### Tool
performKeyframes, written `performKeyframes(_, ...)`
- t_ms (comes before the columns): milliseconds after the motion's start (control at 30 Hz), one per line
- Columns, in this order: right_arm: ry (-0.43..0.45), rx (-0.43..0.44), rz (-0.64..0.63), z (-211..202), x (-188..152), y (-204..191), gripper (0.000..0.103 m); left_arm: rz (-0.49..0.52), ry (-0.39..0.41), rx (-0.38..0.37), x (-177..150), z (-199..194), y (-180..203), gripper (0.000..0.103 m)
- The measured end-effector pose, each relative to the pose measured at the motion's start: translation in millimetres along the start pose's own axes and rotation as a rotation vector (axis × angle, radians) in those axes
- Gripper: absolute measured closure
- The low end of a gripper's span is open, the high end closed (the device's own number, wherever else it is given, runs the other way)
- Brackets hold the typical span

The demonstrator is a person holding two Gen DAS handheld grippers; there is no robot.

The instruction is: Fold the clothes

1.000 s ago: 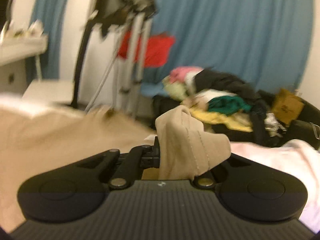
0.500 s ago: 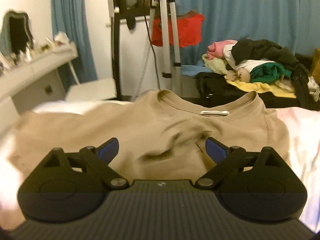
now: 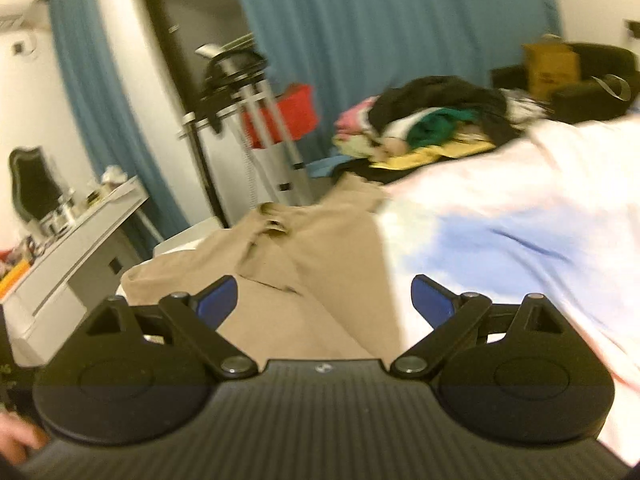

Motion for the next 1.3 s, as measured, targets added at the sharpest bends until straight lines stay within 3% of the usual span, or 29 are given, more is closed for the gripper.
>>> performKeyframes(100, 0.043, -0.034, 0.039, -31.6, -15.8, 30.8, 0.008, 0.044, -0.038, -0.028, -18.0, 3.7, 32.0, 0.009)
performKeyframes(300, 0.083, -0.098, 0.092, -59.3, -34.5, 81.0, 0.008, 0.153, -0.134, -0.119, -52.0, 24.5, 110.7, 0.028)
performKeyframes(467, 0.104, -0.056, 0.163, -63.0, -34.2, 110.6, 0.008, 0.287, -0.202, -0.211, -86.7, 41.0, 177.5, 0.039)
performKeyframes(533, 0.103, -0.044, 0.191, -61.1, -35.0, 119.2, 0.008, 0.318, -0.229, -0.245, -100.3, 48.3, 194.8, 0.042)
performKeyframes(800, 0.147, -0.069, 0.239, -66.1, -36.9, 142.2, 0.008, 0.286, -0.316, -0.392, -128.9, 79.8, 252.0, 0.041)
performKeyframes(900, 0.143, -0.073, 0.257, -64.0, -37.5, 150.6, 0.008, 0.32, -0.361, -0.388, -142.0, 96.9, 265.7, 0.042)
performKeyframes(933, 0.136, -0.075, 0.263, -61.9, -37.8, 152.6, 0.008, 0.337, -0.371, -0.373, -145.7, 101.7, 267.7, 0.049)
performKeyframes(967, 0.129, -0.077, 0.269, -59.5, -38.2, 154.1, 0.008, 0.355, -0.365, -0.344, -148.0, 104.7, 267.2, 0.07)
performKeyframes(1033, 0.137, -0.088, 0.29, -59.2, -38.7, 159.0, 0.008, 0.362, -0.356, -0.315, -149.0, 105.3, 261.6, 0.094)
performKeyframes(1133, 0.165, -0.092, 0.325, -64.1, -39.8, 166.6, 0.008, 0.308, -0.35, -0.342, -141.1, 90.1, 243.6, 0.098)
performKeyframes(1300, 0.183, -0.07, 0.349, -67.3, -40.7, 167.0, 0.008, 0.18, -0.27, -0.424, -120.5, 20.1, 195.0, 0.098)
Point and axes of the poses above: each gripper's, at about its wrist camera, not at the fingertips, and z roughly the way its jaws point, y to its right, x to its top, the point moved 3 cm from there along z, roughly the way its jaws point, and after that the axes turned 14 degrees about -y, right-handed, at the moved point
